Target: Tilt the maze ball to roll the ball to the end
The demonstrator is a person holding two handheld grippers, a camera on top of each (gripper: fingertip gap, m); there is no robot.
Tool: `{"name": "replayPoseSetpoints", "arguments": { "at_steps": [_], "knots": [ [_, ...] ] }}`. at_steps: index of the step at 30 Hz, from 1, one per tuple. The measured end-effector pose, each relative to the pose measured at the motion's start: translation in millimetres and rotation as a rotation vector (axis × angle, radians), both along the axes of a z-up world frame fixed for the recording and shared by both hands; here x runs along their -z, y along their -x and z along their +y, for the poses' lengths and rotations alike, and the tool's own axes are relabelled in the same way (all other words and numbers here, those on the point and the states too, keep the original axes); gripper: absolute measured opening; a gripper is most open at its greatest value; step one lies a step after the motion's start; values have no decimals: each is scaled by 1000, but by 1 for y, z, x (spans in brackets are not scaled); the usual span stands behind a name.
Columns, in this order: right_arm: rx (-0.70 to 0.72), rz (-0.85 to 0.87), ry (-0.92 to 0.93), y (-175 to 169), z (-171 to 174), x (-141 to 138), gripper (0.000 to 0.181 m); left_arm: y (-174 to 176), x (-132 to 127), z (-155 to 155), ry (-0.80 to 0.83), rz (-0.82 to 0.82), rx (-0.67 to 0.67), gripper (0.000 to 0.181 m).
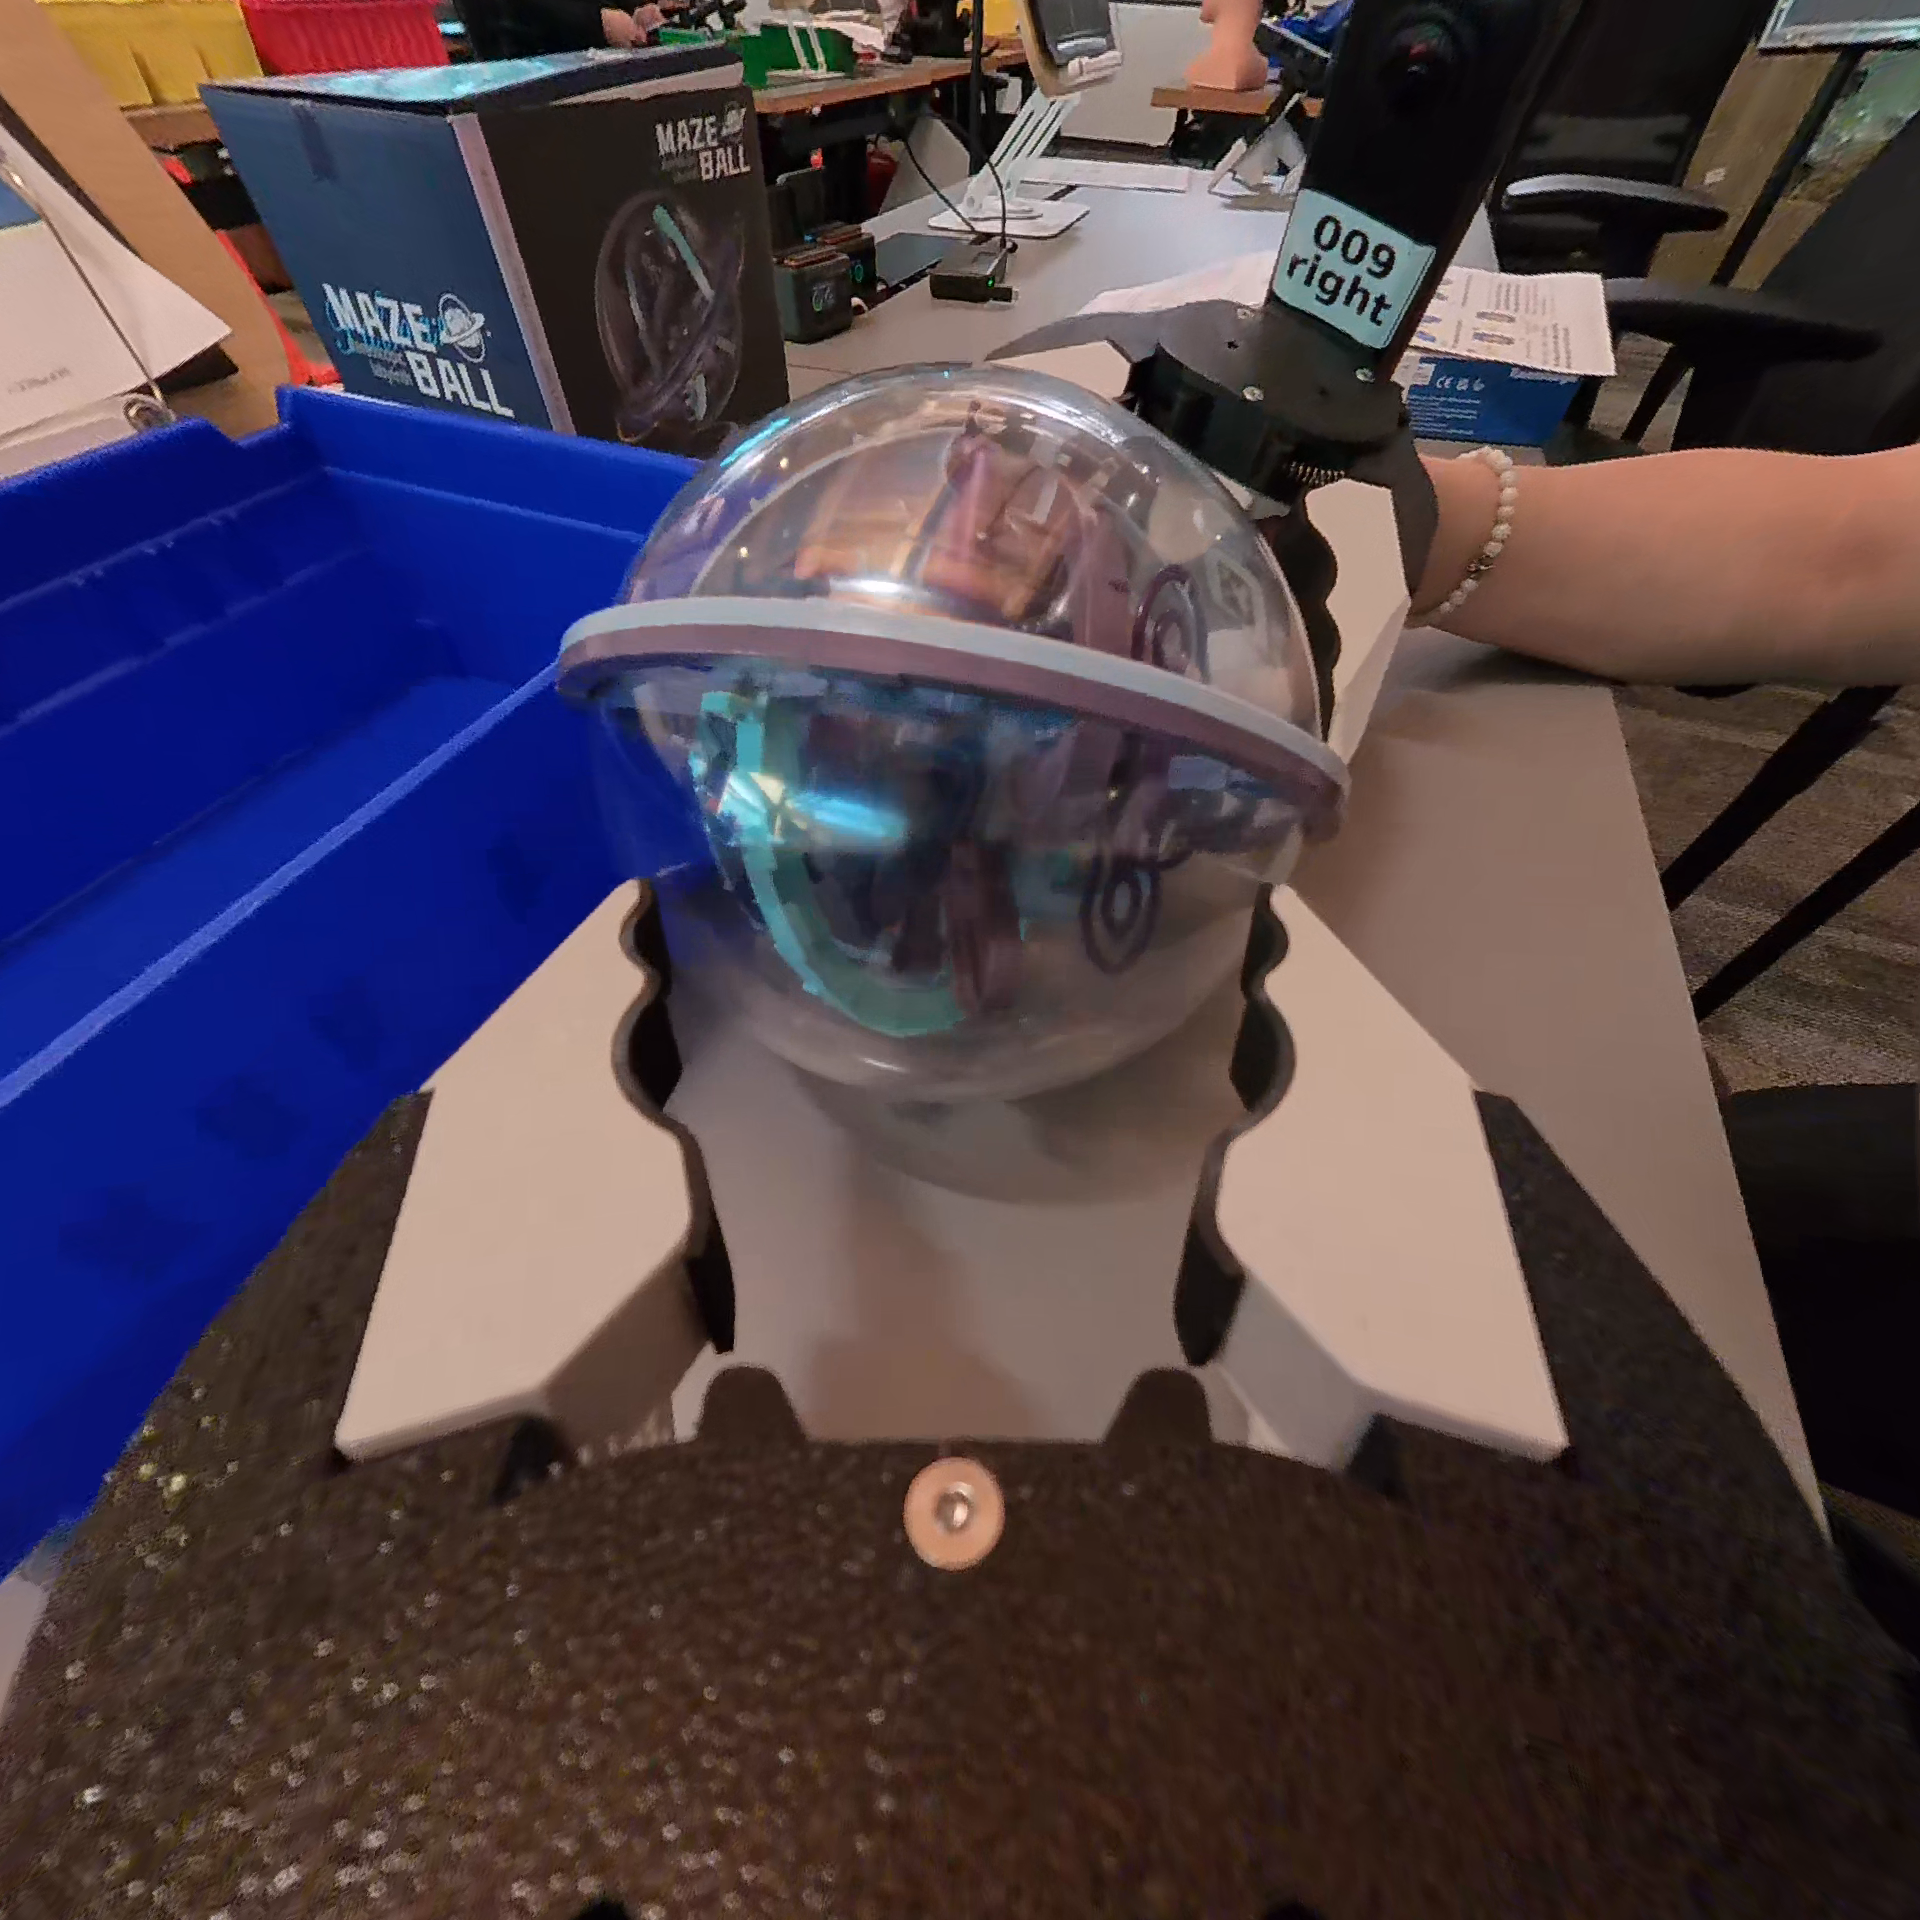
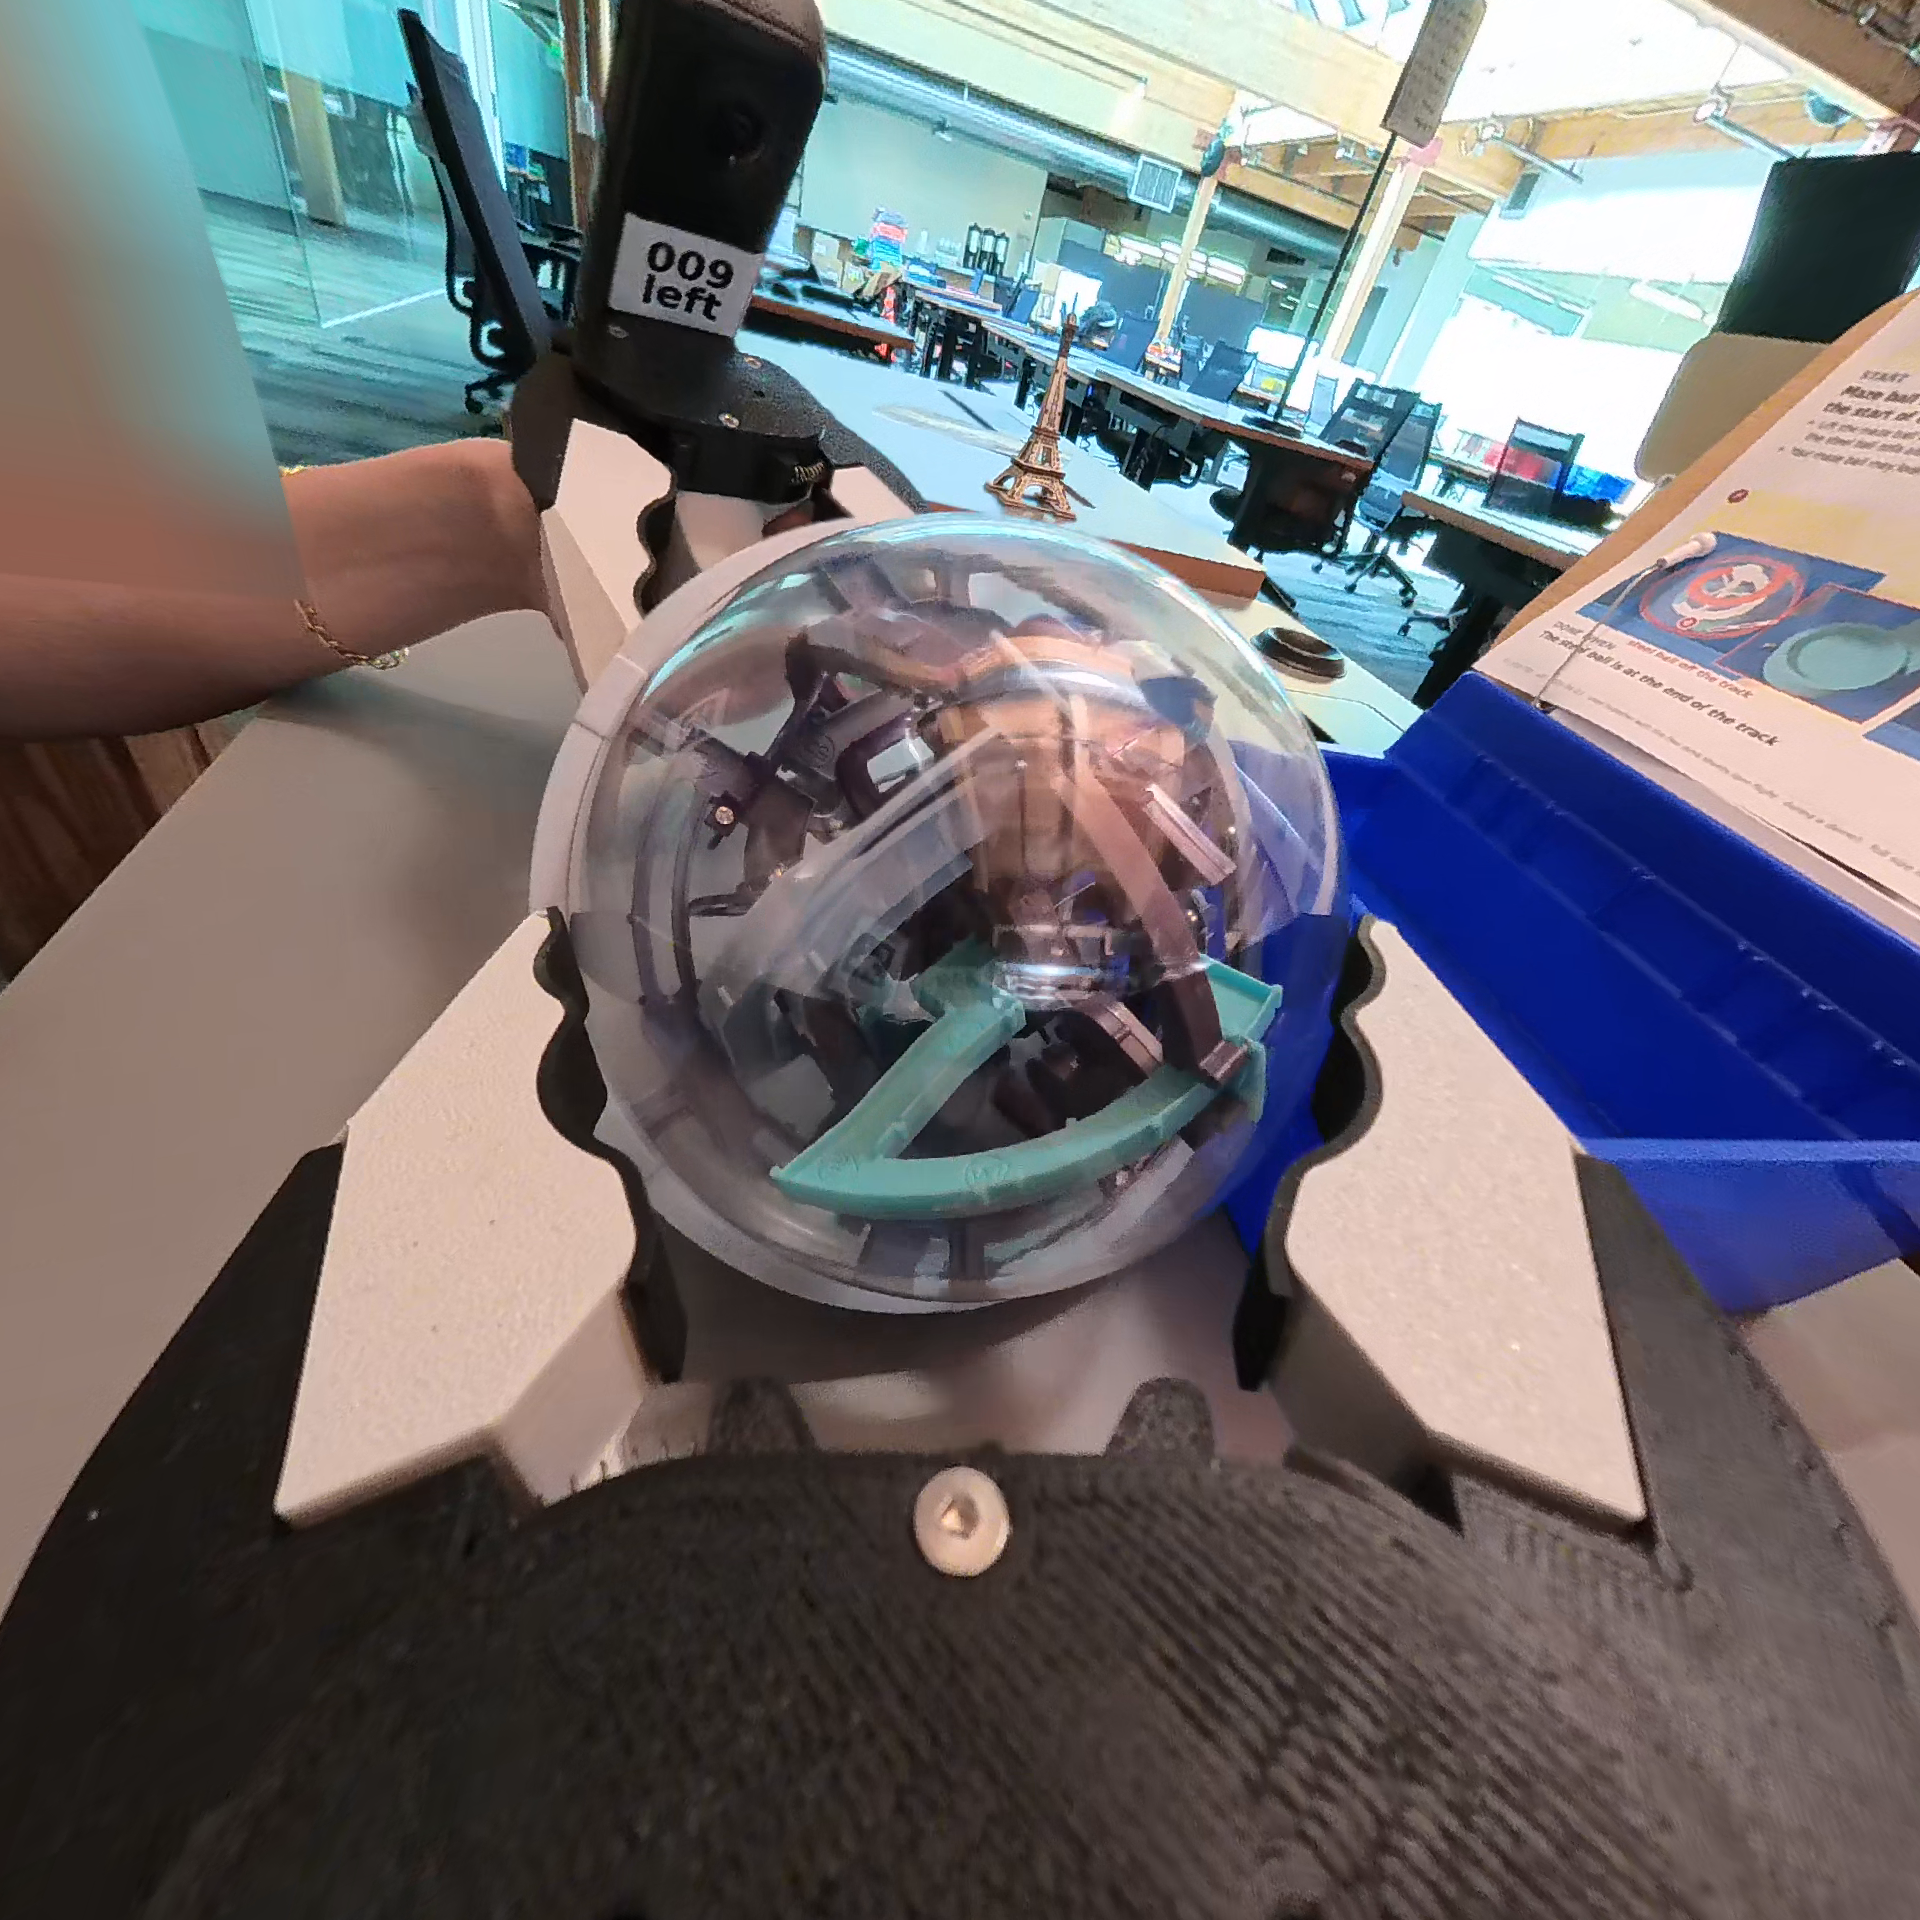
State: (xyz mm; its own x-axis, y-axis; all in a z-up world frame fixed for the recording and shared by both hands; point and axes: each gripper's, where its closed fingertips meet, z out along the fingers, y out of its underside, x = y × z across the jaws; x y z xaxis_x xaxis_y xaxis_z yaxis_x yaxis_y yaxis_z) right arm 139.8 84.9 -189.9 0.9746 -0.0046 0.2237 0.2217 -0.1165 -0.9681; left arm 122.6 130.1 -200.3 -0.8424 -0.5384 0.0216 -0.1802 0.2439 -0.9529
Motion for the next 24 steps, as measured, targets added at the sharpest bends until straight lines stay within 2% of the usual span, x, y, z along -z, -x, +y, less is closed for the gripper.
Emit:
{"name": "replayPoseSetpoints", "arguments": {
  "at_steps": [6, 17, 24],
  "knots": [
    [1, 16, -10, -2, -6, 2, 139, -3, -3, -6, -5, -12, 22, 108],
    [-20, 7, -17, -2, -10, 4, 139, -2, -7, -8, 98, -123, 33, 103],
    [-17, 2, -22, -1, -8, 3, 139, -1, -6, -5, 123, -135, 33, 103]
  ]
}}
